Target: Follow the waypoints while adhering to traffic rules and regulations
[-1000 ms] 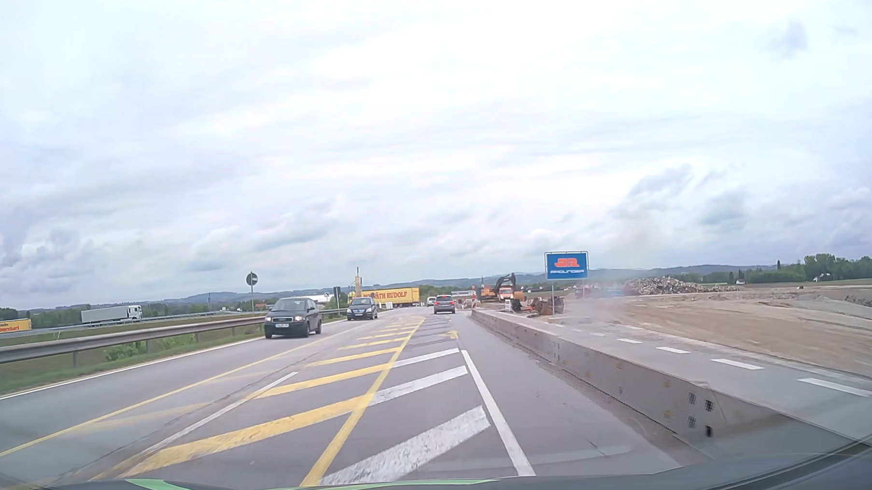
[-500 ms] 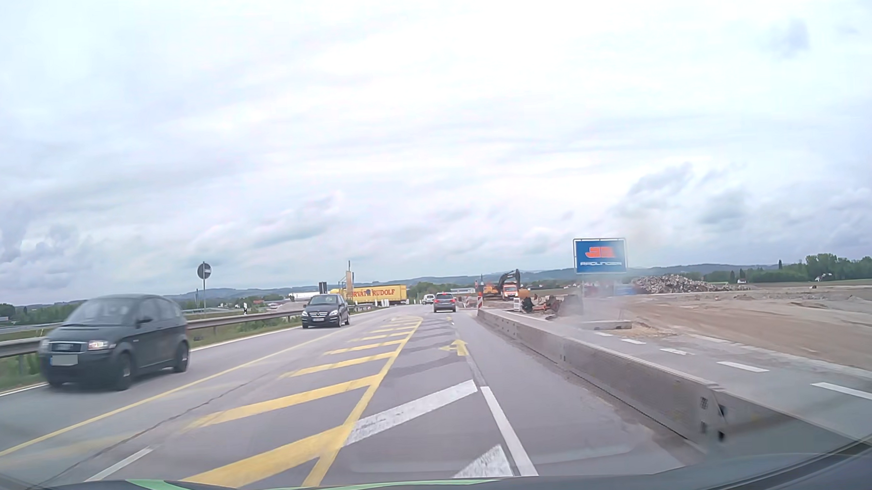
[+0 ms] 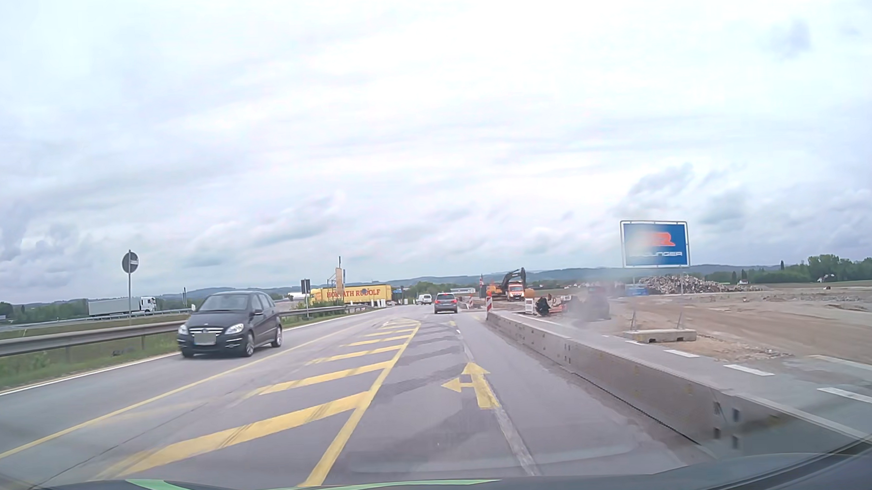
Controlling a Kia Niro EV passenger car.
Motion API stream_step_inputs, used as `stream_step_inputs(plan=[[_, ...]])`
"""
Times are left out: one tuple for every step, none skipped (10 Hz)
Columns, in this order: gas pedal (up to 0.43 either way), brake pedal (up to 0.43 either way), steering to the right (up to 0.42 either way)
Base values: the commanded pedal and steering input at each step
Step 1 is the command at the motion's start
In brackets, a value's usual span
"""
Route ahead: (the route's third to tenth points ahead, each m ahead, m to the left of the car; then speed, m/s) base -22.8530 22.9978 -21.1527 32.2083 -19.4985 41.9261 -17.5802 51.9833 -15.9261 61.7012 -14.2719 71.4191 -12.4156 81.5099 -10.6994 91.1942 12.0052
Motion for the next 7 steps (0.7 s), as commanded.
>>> stream_step_inputs(plan=[[0.0, 0.012, 0.0], [0.0, 0.006, -0.001], [0.0, 0.006, -0.001], [0.0, 0.0, 0.0], [0.0, 0.0, 0.0], [0.0, 0.0, -0.001], [0.0, 0.0, -0.001]])
